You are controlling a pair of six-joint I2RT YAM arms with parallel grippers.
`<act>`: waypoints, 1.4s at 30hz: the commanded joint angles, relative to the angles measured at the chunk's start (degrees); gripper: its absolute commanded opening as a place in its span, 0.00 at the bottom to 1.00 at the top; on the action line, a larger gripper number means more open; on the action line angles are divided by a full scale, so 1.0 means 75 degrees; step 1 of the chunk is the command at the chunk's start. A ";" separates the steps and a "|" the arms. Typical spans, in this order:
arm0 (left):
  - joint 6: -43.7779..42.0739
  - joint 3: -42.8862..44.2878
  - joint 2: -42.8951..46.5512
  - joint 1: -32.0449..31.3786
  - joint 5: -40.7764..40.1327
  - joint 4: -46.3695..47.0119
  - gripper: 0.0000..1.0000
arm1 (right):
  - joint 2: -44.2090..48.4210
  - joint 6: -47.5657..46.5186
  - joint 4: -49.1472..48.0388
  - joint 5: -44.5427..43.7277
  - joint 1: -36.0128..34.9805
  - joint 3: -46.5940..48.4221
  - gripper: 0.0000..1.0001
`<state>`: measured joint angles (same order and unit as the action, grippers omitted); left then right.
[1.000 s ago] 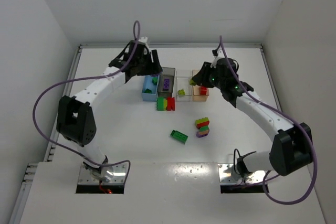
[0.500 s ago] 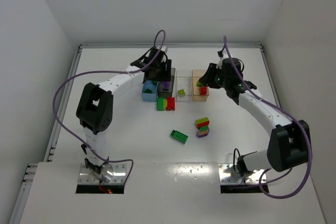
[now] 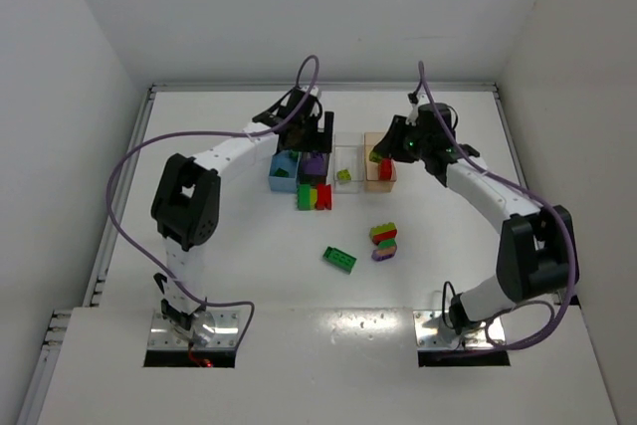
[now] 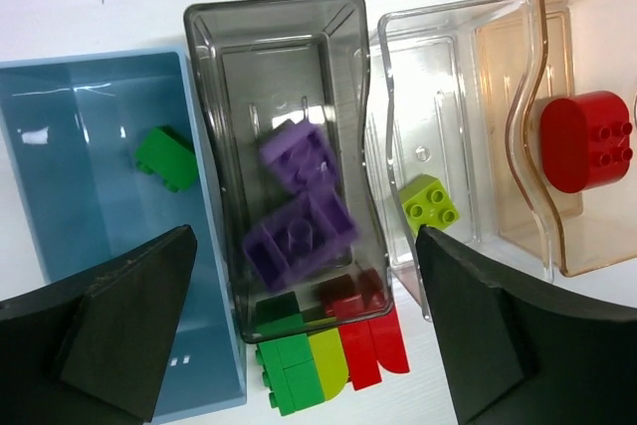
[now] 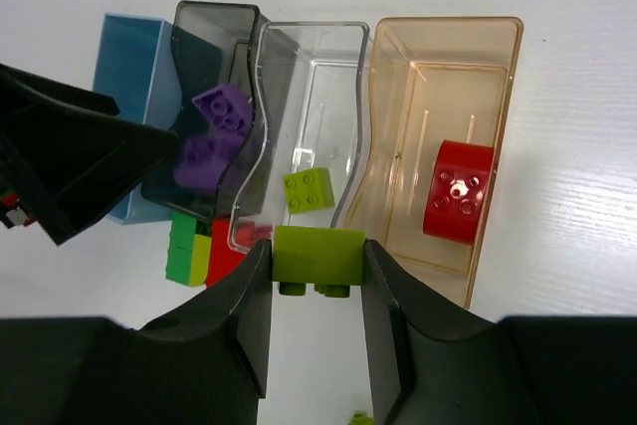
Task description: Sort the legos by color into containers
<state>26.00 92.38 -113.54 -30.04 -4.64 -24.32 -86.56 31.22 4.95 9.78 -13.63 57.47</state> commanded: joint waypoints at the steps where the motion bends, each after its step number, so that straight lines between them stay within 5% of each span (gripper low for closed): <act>1: -0.0009 0.0269 0.0536 -0.0084 -0.0200 0.0137 1.00 | -0.0305 -0.0015 -0.0508 0.0208 0.0024 0.0551 0.00; 9: -0.0547 0.0679 0.2210 -0.0084 -0.0705 -0.0097 1.00 | -0.1254 -0.0015 -0.0812 0.0465 -0.0117 0.1617 0.00; 15: -0.1764 -0.0152 0.3758 0.0055 -0.0565 -0.0284 1.00 | -0.2343 0.0056 -0.0812 0.0396 -0.0339 0.2414 0.02; 23: -0.2013 -0.1042 0.4451 0.0712 -0.0144 -0.0637 1.00 | -0.3130 -0.0167 -0.0812 0.0080 -0.0655 0.3071 0.10; 42: -0.1873 -0.1688 0.4767 0.0959 0.0185 -0.0566 1.00 | -0.3213 -0.0729 -0.0812 -0.0262 -0.0867 0.3072 0.62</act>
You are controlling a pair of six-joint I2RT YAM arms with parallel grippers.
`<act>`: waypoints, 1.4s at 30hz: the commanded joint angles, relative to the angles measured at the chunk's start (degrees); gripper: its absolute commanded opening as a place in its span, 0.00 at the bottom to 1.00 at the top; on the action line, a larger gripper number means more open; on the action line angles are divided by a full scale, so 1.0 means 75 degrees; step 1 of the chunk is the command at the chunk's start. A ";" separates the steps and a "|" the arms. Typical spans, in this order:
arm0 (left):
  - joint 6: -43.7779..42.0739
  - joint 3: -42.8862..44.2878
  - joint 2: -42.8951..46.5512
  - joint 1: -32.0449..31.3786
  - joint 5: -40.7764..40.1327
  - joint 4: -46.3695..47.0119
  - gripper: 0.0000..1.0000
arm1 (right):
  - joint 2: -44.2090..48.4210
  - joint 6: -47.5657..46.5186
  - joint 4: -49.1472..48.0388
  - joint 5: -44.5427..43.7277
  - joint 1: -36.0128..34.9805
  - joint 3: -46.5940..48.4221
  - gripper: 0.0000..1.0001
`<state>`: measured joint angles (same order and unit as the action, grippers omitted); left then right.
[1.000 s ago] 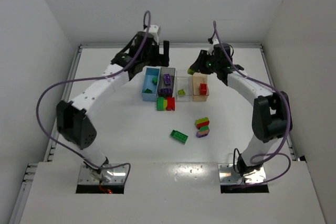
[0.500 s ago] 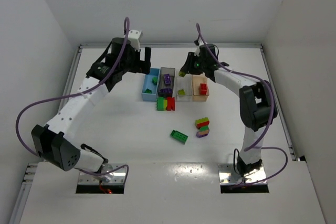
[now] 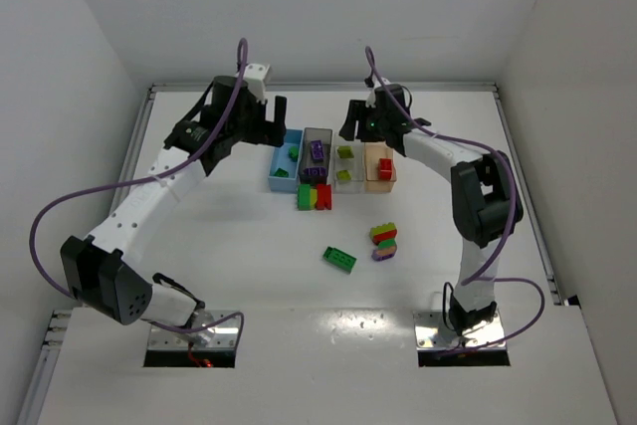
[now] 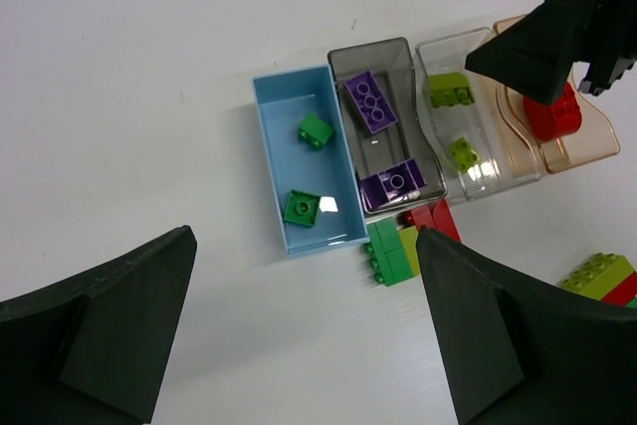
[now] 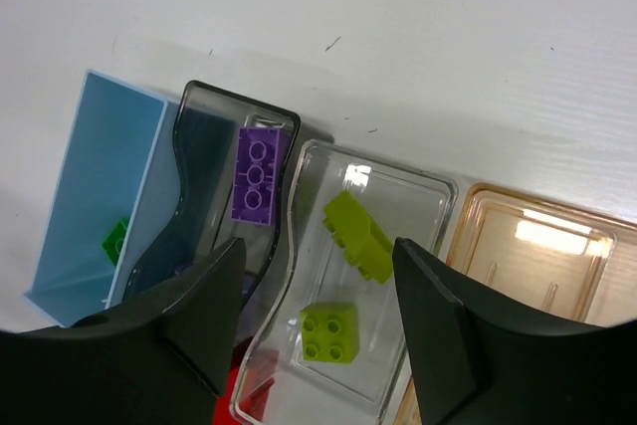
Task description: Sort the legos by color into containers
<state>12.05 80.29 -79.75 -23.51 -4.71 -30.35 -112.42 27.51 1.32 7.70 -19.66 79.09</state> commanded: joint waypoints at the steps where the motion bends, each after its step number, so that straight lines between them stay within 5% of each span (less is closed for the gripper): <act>1: -0.0013 -0.0146 0.0262 0.0087 0.0426 0.0238 1.00 | 0.0363 -0.0234 -0.0329 0.0167 -0.0062 0.0189 0.62; 9: -0.2132 -0.2231 0.1678 -0.0579 0.4281 0.0462 1.00 | 0.2061 -0.0596 -0.0060 0.1115 -0.0040 -0.0489 0.63; 18: -0.4439 -0.3580 0.1447 -0.2534 0.4214 0.0039 0.90 | 0.4909 -0.2469 0.2036 0.1270 0.0897 -0.2597 0.63; 23: -0.5484 -0.3815 0.0850 -0.3439 0.3888 0.0435 0.74 | 0.6502 -0.3104 0.2588 0.1035 0.1355 -0.4110 0.63; 30: -0.6482 -0.3173 -0.0392 -0.4212 0.3452 0.0695 0.70 | 0.7278 -0.3268 0.2916 0.1292 0.2211 -0.4908 0.62; 42: -0.7185 -0.1975 -0.1730 -0.4366 0.4295 0.0425 0.65 | 0.7186 -0.3269 0.3070 0.1774 0.2844 -0.4851 0.62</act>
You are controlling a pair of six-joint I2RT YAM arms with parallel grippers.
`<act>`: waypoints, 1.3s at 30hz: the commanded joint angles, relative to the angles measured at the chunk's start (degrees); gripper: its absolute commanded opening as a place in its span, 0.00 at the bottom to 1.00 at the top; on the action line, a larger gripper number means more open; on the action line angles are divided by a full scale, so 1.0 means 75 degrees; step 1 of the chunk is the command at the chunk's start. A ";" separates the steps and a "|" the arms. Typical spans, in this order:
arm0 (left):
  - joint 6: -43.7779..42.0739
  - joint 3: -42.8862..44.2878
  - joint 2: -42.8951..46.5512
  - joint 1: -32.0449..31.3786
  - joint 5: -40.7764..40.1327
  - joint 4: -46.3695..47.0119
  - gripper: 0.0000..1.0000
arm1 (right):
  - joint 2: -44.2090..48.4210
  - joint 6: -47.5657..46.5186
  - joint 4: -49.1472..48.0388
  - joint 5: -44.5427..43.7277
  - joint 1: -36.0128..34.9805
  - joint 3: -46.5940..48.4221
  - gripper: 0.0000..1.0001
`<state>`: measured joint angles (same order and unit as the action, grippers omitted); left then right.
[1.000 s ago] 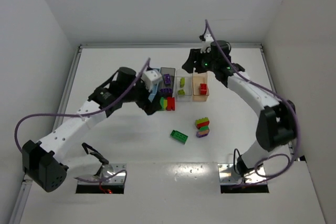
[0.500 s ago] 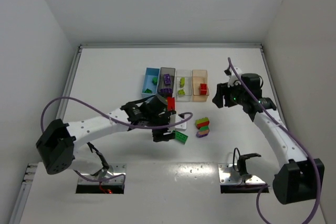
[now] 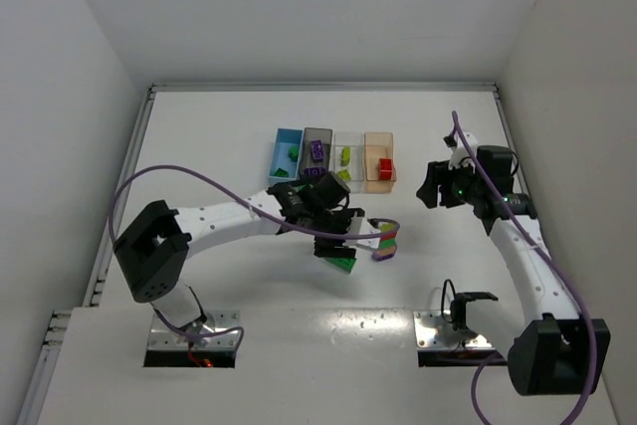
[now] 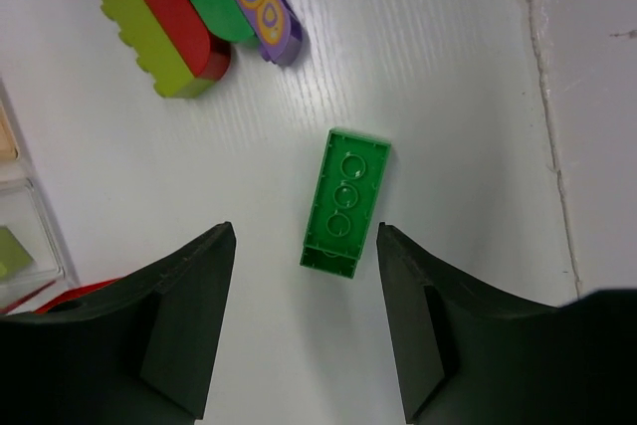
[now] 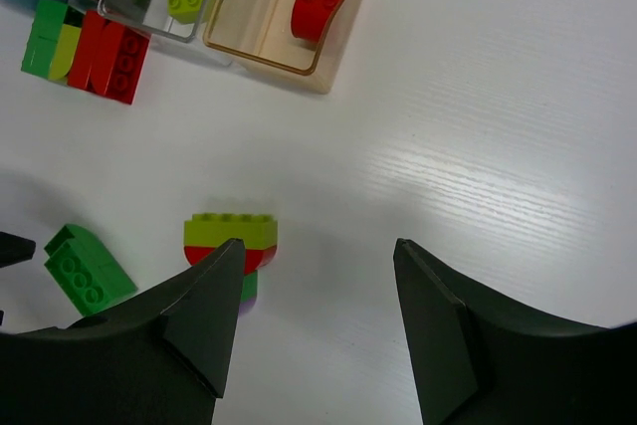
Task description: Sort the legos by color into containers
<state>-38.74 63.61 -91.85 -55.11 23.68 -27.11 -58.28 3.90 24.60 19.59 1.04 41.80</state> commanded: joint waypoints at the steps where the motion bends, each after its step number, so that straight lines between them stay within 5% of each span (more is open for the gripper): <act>1: -0.0529 0.0318 -0.0186 -0.0152 0.0626 -0.0134 0.65 | -0.0034 -0.0191 -0.0034 0.0269 0.0084 0.0122 0.62; 39: -0.1221 0.0752 -0.1311 -0.0340 0.0756 -0.0498 0.62 | -0.0771 -0.0403 -0.0034 0.1148 0.0975 0.0122 0.61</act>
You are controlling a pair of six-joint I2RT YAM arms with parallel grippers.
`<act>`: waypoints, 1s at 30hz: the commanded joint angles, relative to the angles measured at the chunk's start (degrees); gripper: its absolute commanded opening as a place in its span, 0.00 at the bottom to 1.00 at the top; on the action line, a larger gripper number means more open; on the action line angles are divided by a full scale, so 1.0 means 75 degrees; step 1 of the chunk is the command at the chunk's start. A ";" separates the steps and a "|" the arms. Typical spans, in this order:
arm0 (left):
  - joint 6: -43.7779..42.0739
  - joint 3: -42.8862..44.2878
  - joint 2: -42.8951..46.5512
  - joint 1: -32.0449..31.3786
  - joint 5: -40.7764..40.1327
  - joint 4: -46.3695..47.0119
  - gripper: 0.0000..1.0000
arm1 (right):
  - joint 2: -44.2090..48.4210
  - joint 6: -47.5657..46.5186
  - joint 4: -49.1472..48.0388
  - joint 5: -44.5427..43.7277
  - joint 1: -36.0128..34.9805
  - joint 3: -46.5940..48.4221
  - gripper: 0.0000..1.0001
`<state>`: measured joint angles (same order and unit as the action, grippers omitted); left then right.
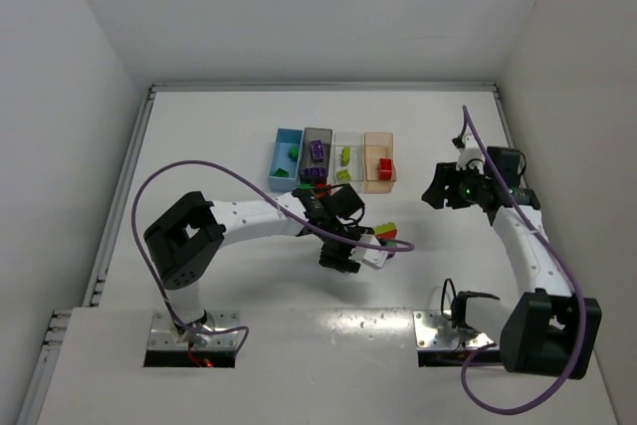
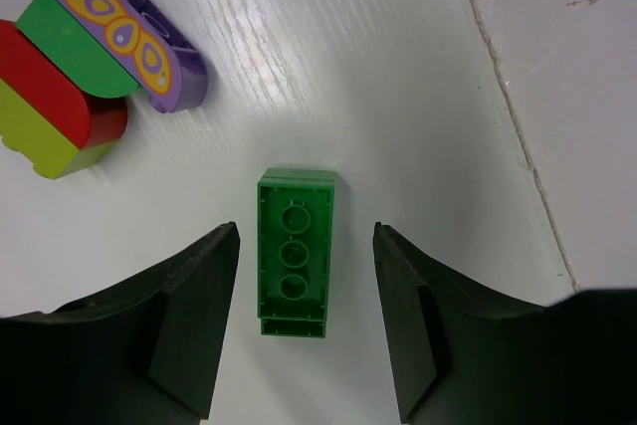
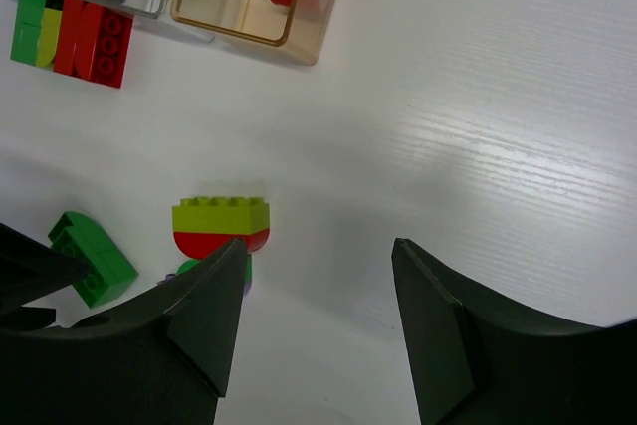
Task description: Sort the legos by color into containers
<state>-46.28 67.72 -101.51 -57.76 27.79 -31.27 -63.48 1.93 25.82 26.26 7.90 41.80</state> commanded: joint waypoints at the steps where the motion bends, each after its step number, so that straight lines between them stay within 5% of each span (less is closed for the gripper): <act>1: -0.0216 0.0205 -0.0023 0.0013 0.0209 0.0056 0.62 | -0.0078 -0.0141 -0.0197 0.0260 0.0129 0.0122 0.61; 14: -0.0006 0.0356 -0.0340 0.0166 0.0209 0.0056 0.59 | -0.0149 -0.0141 -0.0197 0.0413 0.0271 0.0051 0.61; 21: 0.0077 0.0427 -0.0480 0.0236 0.0209 0.0056 0.46 | -0.0231 -0.0141 -0.0197 0.0483 0.0341 0.0051 0.61; 27: 0.0077 0.0498 -0.0480 0.0306 0.0209 0.0056 0.46 | -0.0371 -0.0211 -0.0197 0.0483 0.0411 0.0051 0.61; 30: 0.0077 0.0428 -0.0480 0.0306 0.0209 0.0056 0.54 | -0.0441 -0.0211 -0.0197 0.0483 0.0411 0.0051 0.61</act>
<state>-45.30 69.69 -104.79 -56.10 27.68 -31.22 -66.06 1.45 25.82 28.77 10.52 41.80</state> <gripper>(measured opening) 0.529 0.610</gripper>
